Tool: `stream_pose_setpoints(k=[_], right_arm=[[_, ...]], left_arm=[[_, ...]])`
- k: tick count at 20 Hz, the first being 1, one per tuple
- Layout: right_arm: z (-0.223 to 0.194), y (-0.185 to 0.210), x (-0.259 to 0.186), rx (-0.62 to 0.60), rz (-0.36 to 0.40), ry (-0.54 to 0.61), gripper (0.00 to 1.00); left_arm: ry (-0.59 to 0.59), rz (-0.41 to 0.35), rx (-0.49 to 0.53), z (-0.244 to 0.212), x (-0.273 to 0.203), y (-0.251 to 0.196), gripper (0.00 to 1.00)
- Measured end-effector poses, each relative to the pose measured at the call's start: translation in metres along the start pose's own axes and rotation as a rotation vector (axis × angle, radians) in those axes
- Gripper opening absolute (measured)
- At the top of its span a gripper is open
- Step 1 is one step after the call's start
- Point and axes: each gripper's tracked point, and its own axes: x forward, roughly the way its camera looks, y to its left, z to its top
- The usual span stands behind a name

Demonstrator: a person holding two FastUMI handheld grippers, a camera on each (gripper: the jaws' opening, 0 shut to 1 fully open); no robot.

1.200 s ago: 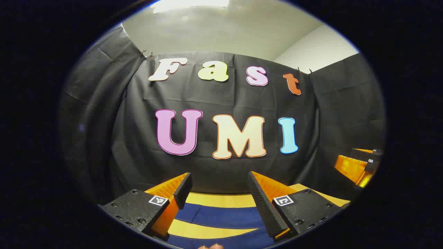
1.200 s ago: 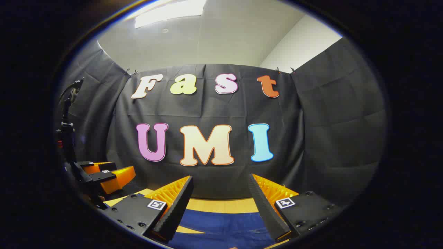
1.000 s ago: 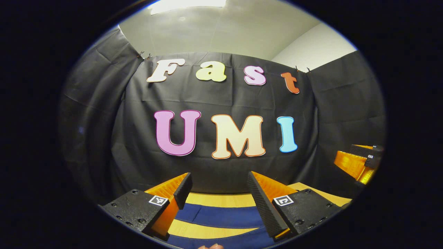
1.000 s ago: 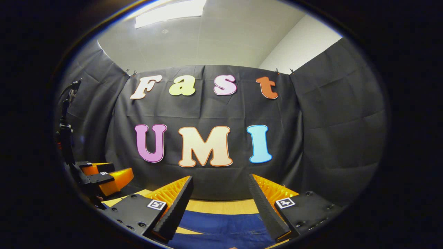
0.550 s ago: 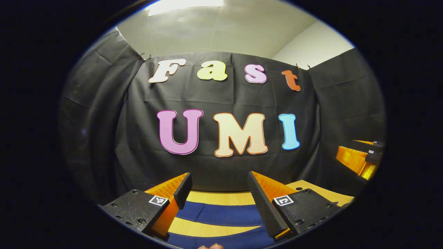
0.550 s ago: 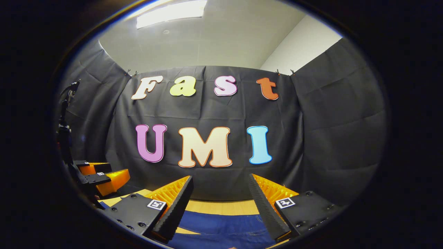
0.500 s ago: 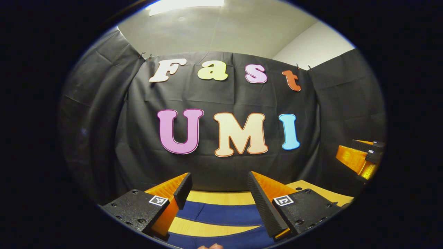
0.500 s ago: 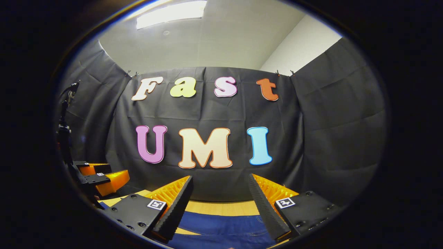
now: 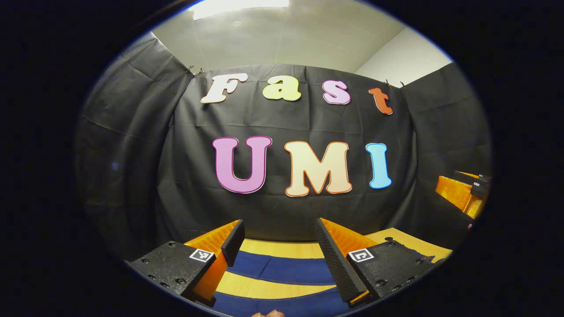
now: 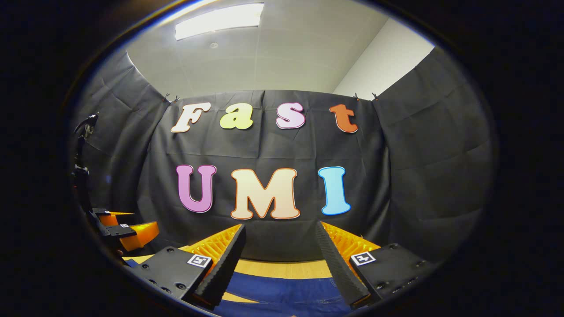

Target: Grasp the waist and the cuffs of the jeans and fold them to make the two legs overlap; first hold the waist and fold one-third of the jeans toward the cuffs, then hold the cuffs and fold the remaining one-third in the same direction to finish folding.

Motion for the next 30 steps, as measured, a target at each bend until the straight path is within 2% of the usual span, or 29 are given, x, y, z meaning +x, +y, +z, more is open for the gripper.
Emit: stream_pose_setpoints(k=[7,10,11,12,15,17,22,24,28,30], right_arm=[[-0.011,0.002,-0.002,-0.008,0.009,0.007,0.99],[-0.021,0.005,-0.001,0.001,0.015,0.026,0.98],[-0.023,0.007,-0.001,0.006,0.018,0.030,0.98],[-0.024,0.008,-0.001,0.010,0.021,0.032,0.98],[-0.028,0.010,0.000,0.008,0.027,0.033,0.99],[-0.034,0.009,-0.002,0.006,0.025,0.041,1.00],[-0.053,-0.001,-0.011,-0.005,-0.007,0.084,1.00],[-0.058,-0.007,-0.014,-0.023,-0.024,0.100,0.97],[-0.062,-0.018,-0.022,-0.065,-0.065,0.120,0.99],[-0.065,-0.023,-0.024,-0.082,-0.086,0.133,0.99]], left_arm=[[0.056,0.028,0.147,-0.013,-0.022,0.054,0.93],[0.110,0.027,0.244,-0.025,-0.040,0.076,0.93],[0.142,0.010,0.300,-0.037,-0.047,0.081,0.94],[0.192,-0.015,0.375,-0.050,-0.057,0.087,1.00],[0.381,-0.142,0.639,-0.101,-0.090,0.103,0.95],[0.498,-0.227,0.761,-0.143,-0.117,0.113,0.95],[0.794,-0.389,0.925,-0.242,-0.167,0.142,0.95],[0.886,-0.437,0.987,-0.271,-0.182,0.156,0.95],[0.992,-0.460,1.109,-0.311,-0.201,0.185,0.96],[1.028,-0.475,1.165,-0.327,-0.205,0.202,1.00]])
